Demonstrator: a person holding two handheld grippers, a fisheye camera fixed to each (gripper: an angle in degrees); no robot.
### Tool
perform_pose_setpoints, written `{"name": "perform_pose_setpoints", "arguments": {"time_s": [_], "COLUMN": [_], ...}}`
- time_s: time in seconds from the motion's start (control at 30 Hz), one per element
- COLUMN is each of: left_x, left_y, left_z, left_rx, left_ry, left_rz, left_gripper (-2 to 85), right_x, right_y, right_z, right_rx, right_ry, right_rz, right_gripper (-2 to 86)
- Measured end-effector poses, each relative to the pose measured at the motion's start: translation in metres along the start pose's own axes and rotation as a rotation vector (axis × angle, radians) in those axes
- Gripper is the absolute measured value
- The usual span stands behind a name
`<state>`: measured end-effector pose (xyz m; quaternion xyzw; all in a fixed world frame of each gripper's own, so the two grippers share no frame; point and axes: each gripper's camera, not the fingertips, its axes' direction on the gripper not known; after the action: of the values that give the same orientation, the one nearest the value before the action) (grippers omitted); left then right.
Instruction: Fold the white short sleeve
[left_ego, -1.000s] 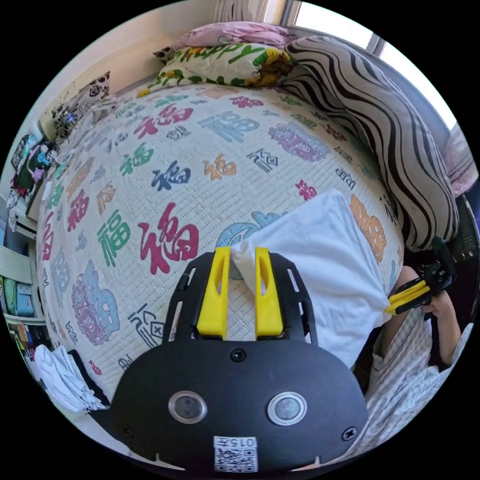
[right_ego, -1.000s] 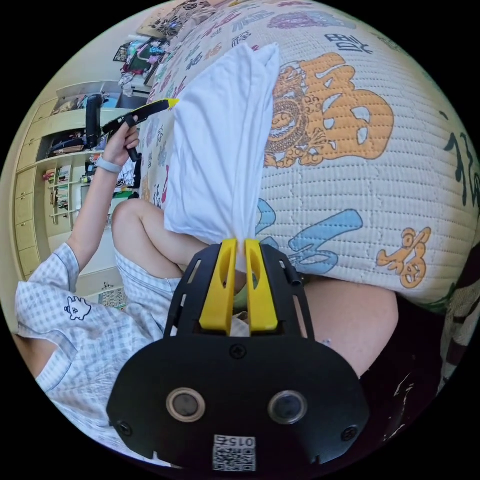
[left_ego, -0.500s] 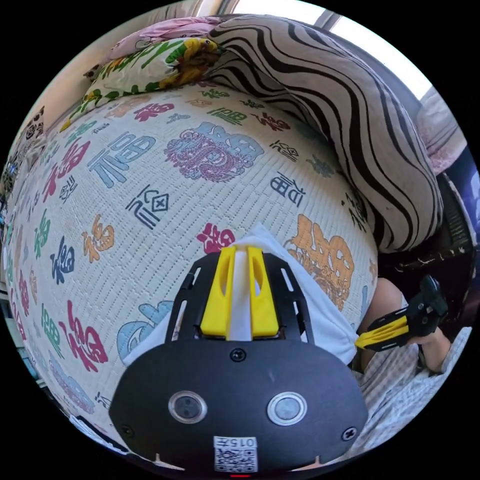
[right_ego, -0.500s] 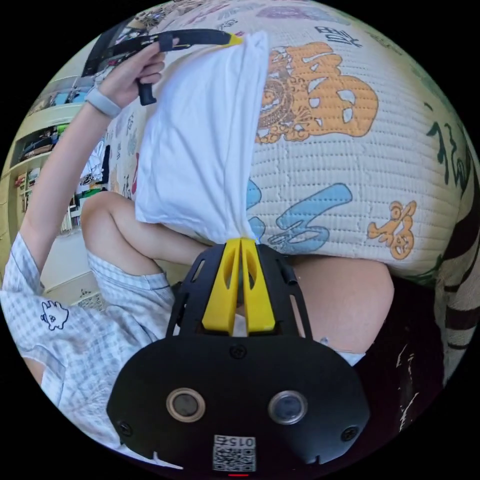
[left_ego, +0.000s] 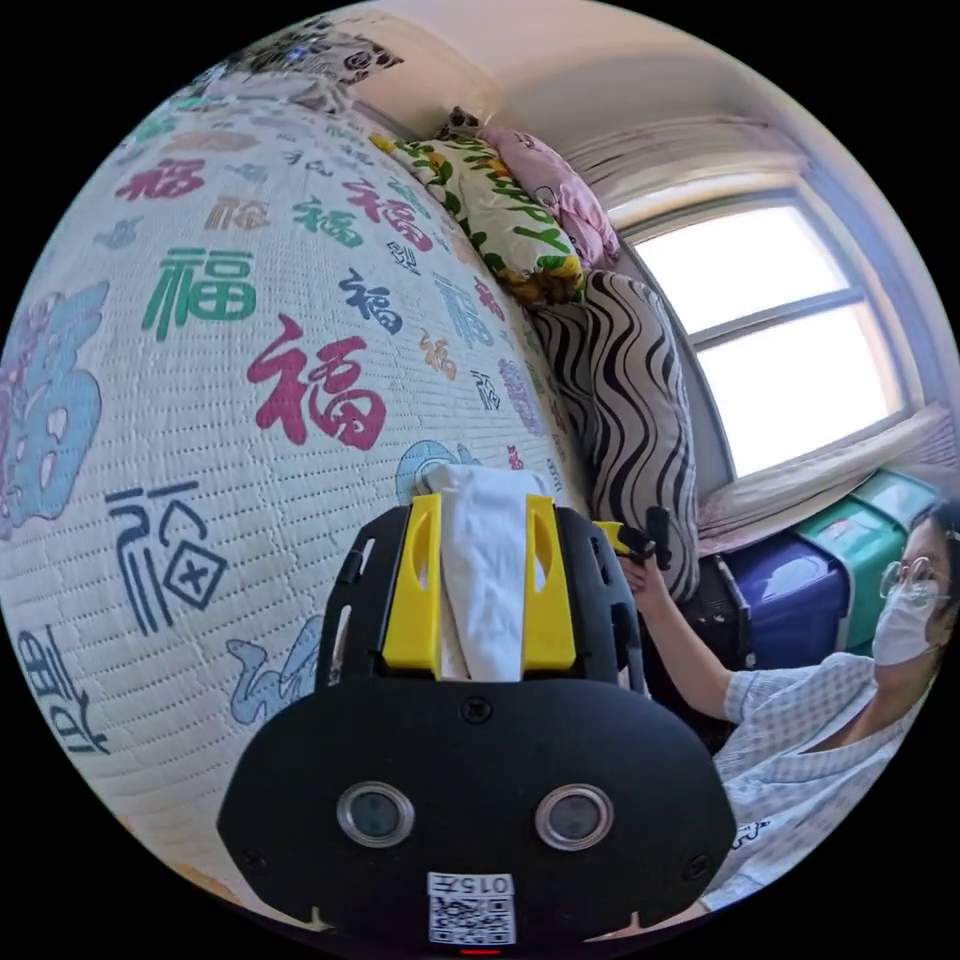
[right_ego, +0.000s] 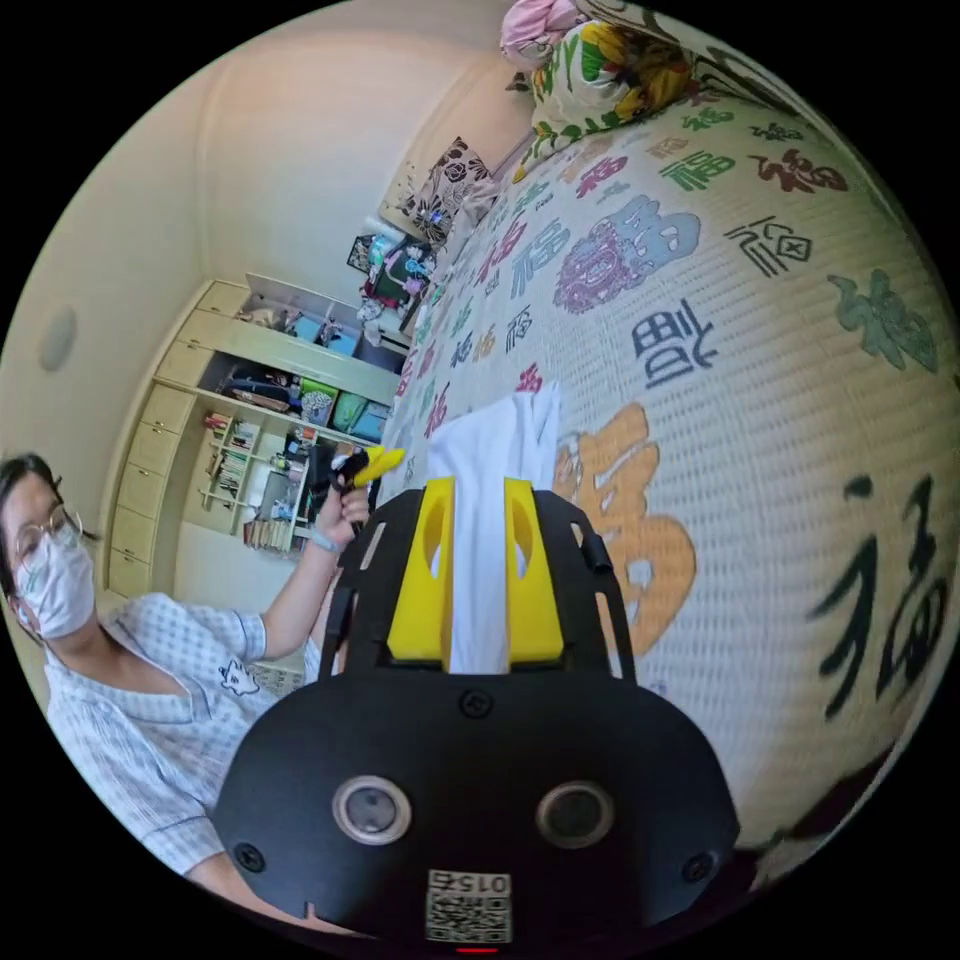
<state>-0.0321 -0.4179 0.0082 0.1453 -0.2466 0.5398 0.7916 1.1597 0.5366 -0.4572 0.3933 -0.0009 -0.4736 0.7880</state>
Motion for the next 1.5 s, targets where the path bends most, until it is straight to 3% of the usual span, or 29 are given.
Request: {"name": "perform_pose_setpoints", "arguments": {"time_s": [0.07, 0.27, 0.57, 0.87, 1.0, 1.1, 1.37, 1.5], "left_x": [-0.033, -0.081, -0.108, -0.121, -0.108, -0.106, -0.058, -0.051], "left_y": [-0.004, -0.027, -0.048, -0.059, -0.070, -0.079, -0.101, -0.108], "left_z": [-0.007, -0.007, -0.009, -0.019, -0.034, -0.027, -0.037, -0.031], "left_rx": [0.000, -0.121, -0.118, -0.115, -0.078, -0.137, -0.171, -0.155], "left_ry": [0.105, 0.168, 0.371, 0.380, 0.355, 0.211, 0.197, 0.085], "left_rz": [-0.058, -0.067, -0.050, -0.064, 0.010, 0.022, 0.210, 0.132], "left_gripper": [12.9, 13.6, 12.9, 0.9, 0.5, 0.4, 1.3, 2.9], "right_x": [0.012, 0.022, 0.031, 0.021, 0.007, 0.005, -0.037, -0.045], "right_y": [-0.026, -0.069, -0.097, -0.112, -0.123, -0.133, -0.134, -0.132], "right_z": [0.013, 0.043, 0.058, 0.061, 0.057, 0.065, 0.055, 0.054], "right_rx": [0.001, -0.118, -0.179, -0.230, -0.204, -0.217, -0.206, -0.159], "right_ry": [-0.032, 0.083, -0.055, -0.096, -0.064, 0.035, 0.069, 0.144], "right_rz": [0.017, 0.004, -0.033, -0.047, -0.087, -0.045, -0.192, -0.162], "right_gripper": [9.5, 11.3, 9.0, 2.7, 1.6, 1.1, 1.2, 2.8]}}
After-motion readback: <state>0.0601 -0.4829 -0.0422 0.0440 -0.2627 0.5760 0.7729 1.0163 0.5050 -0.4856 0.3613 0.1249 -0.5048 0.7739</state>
